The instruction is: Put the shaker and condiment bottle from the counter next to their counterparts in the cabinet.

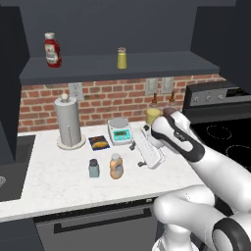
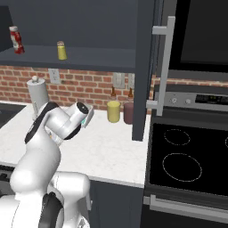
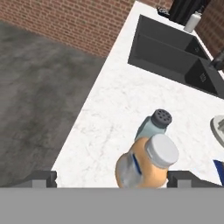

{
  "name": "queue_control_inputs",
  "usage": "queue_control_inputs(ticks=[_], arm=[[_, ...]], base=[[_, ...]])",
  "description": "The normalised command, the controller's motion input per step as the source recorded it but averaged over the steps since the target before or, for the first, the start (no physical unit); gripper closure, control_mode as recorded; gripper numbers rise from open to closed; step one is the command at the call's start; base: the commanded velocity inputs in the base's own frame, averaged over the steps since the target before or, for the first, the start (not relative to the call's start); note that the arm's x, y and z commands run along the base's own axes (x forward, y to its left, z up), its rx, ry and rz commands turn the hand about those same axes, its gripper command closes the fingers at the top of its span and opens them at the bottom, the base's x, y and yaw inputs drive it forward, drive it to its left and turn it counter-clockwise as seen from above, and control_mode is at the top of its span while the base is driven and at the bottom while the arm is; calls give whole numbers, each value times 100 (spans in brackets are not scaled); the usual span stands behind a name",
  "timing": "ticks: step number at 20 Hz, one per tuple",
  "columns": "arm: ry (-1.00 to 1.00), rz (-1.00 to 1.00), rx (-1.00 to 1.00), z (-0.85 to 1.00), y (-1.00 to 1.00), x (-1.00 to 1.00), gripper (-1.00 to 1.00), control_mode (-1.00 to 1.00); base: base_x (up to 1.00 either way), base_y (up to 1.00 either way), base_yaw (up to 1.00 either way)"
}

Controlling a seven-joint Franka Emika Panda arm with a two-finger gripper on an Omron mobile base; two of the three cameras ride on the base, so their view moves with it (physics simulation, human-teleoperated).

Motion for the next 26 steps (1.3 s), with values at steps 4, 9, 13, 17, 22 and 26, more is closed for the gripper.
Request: queue_control_inputs(ticks=[4, 9, 13, 17, 22, 26], arm=[[4, 5, 0, -11, 14, 13, -100, -100], [6, 4, 0, -12, 14, 12, -100, -100], [7, 4, 0, -10, 11, 11, -100, -100], [5, 4, 0, -7, 10, 15, -100, -100], [0, 4, 0, -6, 7, 32, -100, -100], [0, 4, 0, -7, 7, 29, -100, -100]], base=[[0, 0, 0], [0, 0, 0], [0, 0, 0], [0, 0, 0], [0, 0, 0], [0, 0, 0]])
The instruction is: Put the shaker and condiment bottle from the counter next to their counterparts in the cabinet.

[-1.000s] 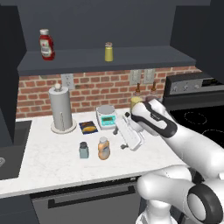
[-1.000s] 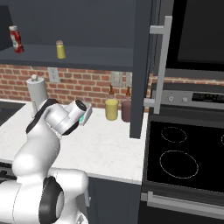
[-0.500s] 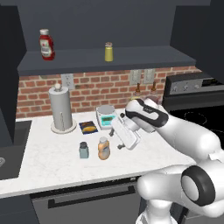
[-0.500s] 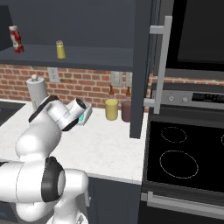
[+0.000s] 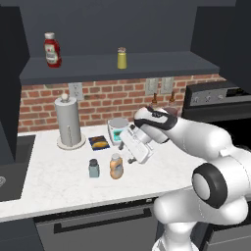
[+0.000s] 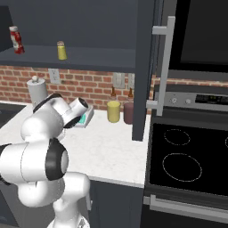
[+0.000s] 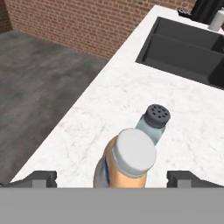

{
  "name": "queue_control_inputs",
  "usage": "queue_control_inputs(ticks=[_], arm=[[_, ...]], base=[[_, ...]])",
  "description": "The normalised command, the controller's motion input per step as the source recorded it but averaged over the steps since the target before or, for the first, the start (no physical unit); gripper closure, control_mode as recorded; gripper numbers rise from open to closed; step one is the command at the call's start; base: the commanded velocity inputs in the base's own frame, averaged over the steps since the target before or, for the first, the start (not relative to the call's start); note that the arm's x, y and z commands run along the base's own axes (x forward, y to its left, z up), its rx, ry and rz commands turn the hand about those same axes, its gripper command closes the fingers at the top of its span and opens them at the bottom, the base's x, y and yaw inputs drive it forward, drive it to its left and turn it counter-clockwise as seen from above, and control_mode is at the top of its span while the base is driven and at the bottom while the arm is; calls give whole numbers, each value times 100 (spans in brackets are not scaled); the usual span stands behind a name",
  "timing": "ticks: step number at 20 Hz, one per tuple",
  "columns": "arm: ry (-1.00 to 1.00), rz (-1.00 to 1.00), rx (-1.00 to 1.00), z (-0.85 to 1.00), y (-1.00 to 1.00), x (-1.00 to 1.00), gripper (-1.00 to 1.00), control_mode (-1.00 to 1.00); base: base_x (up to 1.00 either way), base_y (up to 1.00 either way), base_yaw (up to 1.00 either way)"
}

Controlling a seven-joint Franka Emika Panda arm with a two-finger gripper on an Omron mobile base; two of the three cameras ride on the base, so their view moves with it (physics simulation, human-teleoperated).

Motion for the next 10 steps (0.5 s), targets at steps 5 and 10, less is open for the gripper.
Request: queue_control_inputs(ticks=[5, 10], arm=[[0, 4, 0, -11, 6, 11, -100, -100], [0, 3, 0, -14, 5, 2, -100, -100]], base=[[0, 0, 0], [0, 0, 0]])
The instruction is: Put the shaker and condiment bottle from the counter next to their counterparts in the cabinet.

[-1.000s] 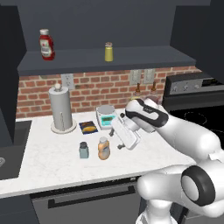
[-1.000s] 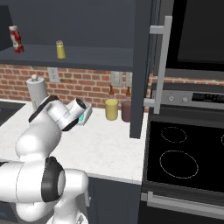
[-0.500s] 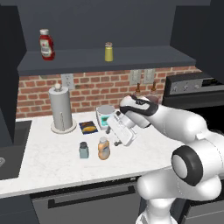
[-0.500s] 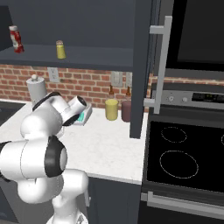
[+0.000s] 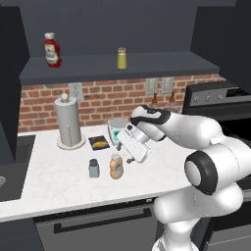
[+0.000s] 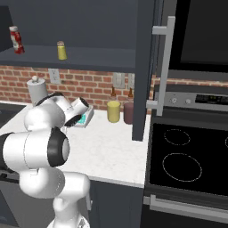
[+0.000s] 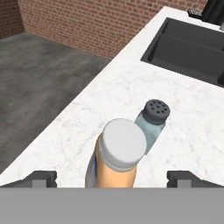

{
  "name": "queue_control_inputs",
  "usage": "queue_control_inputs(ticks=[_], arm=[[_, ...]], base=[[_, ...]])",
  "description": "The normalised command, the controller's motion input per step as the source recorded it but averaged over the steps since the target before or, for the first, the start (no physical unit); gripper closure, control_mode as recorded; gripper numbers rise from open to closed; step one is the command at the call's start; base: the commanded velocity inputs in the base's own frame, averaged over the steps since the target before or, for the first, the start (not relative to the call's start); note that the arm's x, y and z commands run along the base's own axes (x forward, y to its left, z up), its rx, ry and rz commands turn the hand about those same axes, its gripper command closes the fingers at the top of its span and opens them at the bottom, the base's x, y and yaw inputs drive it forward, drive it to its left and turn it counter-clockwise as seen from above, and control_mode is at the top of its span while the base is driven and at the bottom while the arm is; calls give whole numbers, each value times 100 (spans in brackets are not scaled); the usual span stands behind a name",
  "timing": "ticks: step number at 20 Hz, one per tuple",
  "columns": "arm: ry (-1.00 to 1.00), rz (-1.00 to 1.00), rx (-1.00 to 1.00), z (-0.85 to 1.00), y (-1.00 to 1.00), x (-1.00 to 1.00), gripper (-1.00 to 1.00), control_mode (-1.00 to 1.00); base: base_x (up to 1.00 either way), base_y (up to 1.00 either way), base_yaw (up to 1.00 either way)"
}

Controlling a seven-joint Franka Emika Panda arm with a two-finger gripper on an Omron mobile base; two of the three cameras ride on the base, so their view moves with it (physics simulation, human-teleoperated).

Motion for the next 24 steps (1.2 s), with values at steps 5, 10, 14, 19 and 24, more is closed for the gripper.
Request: queue_control_inputs(ticks=[5, 10, 14, 19, 24], arm=[[1, 2, 0, -19, 7, 0, -100, -100], [2, 1, 0, -23, 7, 0, -100, -100], [3, 0, 0, -26, 8, 0, -100, -100], [6, 0, 0, -31, 11, 2, 100, -100], [10, 0, 0, -32, 21, 16, 100, -100]], base=[[0, 0, 0], [0, 0, 0], [0, 0, 0], [0, 0, 0], [0, 0, 0]])
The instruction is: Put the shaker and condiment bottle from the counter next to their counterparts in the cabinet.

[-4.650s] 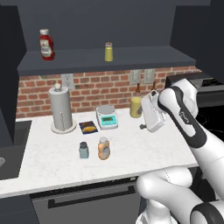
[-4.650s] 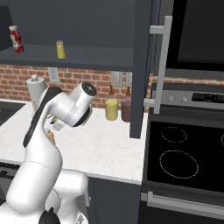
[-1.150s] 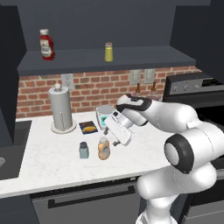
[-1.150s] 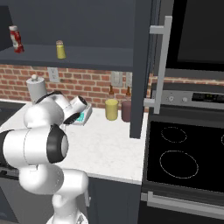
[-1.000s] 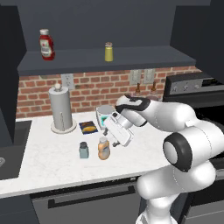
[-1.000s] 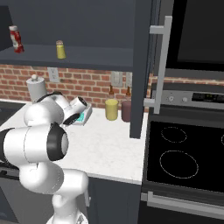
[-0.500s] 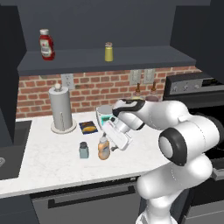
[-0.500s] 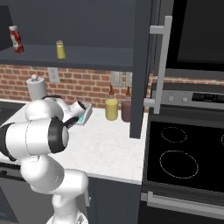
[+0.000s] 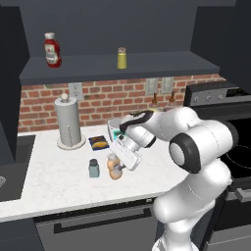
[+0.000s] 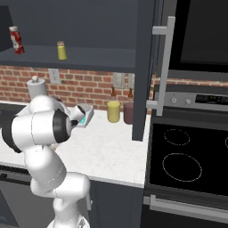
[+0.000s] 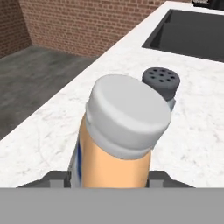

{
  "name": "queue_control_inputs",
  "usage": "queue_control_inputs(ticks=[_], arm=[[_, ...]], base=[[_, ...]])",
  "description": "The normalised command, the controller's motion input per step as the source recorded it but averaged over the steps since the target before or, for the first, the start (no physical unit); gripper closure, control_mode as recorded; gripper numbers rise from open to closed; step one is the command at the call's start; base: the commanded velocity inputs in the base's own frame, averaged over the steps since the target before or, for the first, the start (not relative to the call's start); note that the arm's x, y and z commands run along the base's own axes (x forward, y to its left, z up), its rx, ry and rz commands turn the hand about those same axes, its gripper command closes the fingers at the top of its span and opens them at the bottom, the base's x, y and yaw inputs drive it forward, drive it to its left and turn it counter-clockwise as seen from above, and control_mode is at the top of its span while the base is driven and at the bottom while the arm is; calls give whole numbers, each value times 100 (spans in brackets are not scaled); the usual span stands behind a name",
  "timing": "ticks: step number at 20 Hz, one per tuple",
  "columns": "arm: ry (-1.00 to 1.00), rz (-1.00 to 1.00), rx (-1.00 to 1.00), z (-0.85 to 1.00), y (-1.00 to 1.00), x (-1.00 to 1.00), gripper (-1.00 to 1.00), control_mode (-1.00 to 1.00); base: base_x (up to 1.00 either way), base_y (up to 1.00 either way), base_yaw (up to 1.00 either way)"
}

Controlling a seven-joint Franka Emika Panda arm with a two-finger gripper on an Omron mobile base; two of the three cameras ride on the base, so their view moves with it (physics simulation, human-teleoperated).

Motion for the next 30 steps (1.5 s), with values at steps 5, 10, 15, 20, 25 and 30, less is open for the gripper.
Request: queue_control_inputs(ticks=[5, 10, 15, 20, 25, 30], arm=[[10, 0, 0, -27, 15, 15, 100, -100], [0, 0, 4, -2, 0, 0, 100, -100], [-11, 0, 4, 18, 0, -12, 100, -100], [-12, -2, 1, 29, 6, -4, 100, -100], [-4, -5, 0, 35, 15, 0, 100, -100], [0, -5, 1, 40, 20, 0, 100, -100]], base=[[0, 0, 0], [0, 0, 0], [0, 0, 0], [0, 0, 0], [0, 0, 0], [0, 0, 0]])
